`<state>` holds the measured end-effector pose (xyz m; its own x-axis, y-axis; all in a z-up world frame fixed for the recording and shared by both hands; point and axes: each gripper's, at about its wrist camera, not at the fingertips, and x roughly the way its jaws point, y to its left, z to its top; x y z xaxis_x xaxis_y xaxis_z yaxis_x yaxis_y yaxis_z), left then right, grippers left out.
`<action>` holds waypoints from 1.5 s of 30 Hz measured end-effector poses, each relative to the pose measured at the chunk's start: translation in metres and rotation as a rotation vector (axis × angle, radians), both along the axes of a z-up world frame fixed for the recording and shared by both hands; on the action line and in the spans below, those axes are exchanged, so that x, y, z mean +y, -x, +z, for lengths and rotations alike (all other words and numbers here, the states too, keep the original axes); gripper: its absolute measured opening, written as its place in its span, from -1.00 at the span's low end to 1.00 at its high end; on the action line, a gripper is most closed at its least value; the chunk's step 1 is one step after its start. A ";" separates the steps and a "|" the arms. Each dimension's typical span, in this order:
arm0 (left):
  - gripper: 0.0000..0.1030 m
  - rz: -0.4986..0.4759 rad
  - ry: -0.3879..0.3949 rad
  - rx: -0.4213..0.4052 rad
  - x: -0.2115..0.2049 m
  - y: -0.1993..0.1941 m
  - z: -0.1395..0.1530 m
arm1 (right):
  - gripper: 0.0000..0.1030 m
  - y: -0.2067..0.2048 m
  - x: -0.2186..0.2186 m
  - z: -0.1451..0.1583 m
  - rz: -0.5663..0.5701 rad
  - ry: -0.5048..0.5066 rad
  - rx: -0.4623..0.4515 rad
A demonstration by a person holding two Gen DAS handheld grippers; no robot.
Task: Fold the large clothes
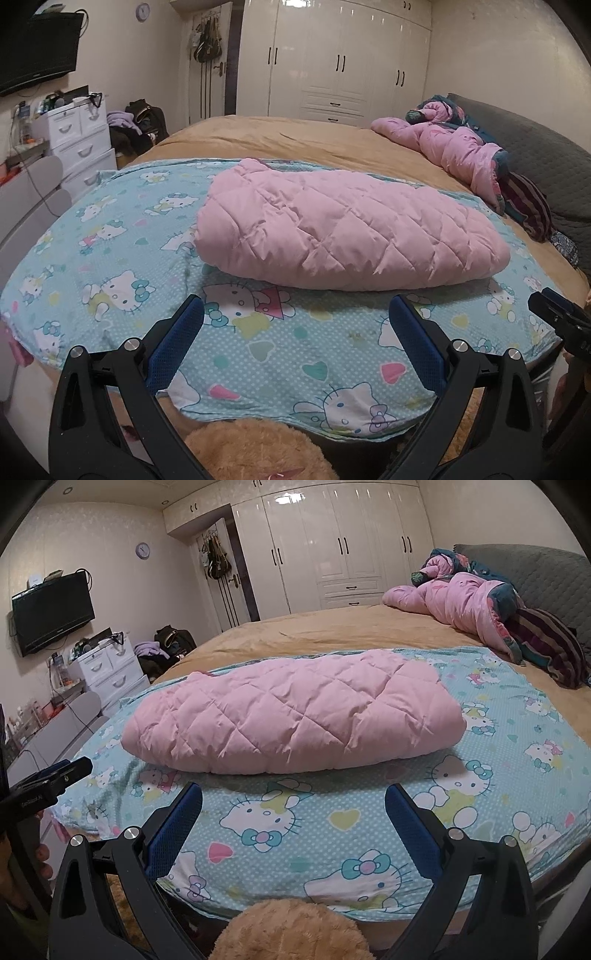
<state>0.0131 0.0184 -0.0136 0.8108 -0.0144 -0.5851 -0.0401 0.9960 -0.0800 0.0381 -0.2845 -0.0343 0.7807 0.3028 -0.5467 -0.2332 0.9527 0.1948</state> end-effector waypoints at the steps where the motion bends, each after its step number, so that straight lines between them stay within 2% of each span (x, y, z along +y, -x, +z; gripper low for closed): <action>1: 0.82 0.001 0.000 0.000 0.000 0.000 0.000 | 0.92 0.000 0.001 0.000 0.002 0.002 0.001; 45: 0.82 0.006 -0.023 0.033 -0.004 -0.003 -0.005 | 0.92 0.000 0.005 -0.003 0.004 0.015 -0.001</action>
<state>0.0160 0.0141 -0.0185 0.7912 0.0042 -0.6115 -0.0486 0.9972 -0.0560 0.0384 -0.2796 -0.0370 0.7799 0.2975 -0.5507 -0.2370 0.9547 0.1802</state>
